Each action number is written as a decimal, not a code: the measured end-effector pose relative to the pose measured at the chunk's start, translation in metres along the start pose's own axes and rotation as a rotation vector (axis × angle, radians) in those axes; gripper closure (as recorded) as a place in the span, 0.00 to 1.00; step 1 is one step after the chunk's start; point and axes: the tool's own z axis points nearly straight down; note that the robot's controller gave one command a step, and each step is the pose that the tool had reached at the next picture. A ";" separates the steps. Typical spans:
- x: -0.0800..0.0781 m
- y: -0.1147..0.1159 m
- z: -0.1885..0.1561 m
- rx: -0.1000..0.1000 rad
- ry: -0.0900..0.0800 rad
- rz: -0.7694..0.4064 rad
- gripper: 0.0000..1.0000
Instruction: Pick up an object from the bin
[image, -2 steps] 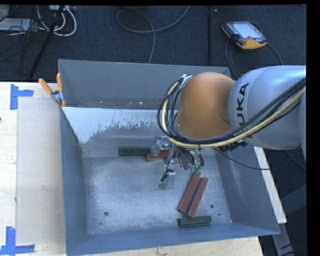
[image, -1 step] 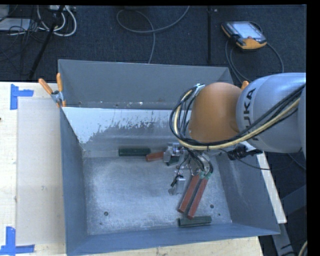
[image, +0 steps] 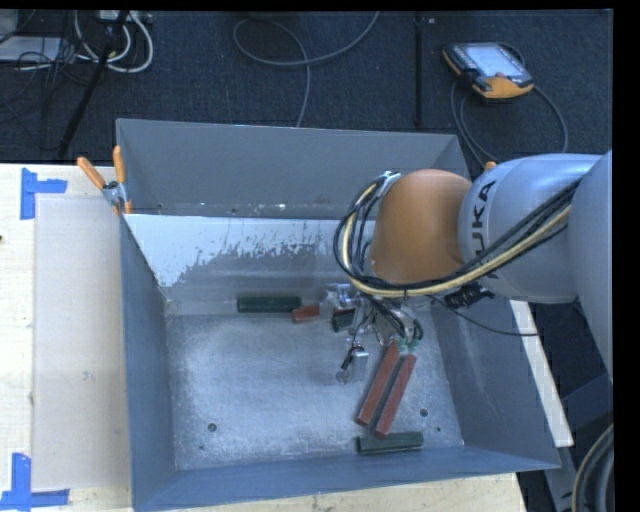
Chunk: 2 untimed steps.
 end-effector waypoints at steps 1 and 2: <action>0.039 -0.022 0.009 -0.003 0.008 -0.063 0.00; 0.051 -0.066 0.019 -0.004 0.014 -0.047 0.00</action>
Offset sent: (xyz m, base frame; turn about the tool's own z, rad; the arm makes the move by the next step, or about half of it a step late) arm -0.0212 -0.0925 -0.0267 -0.0527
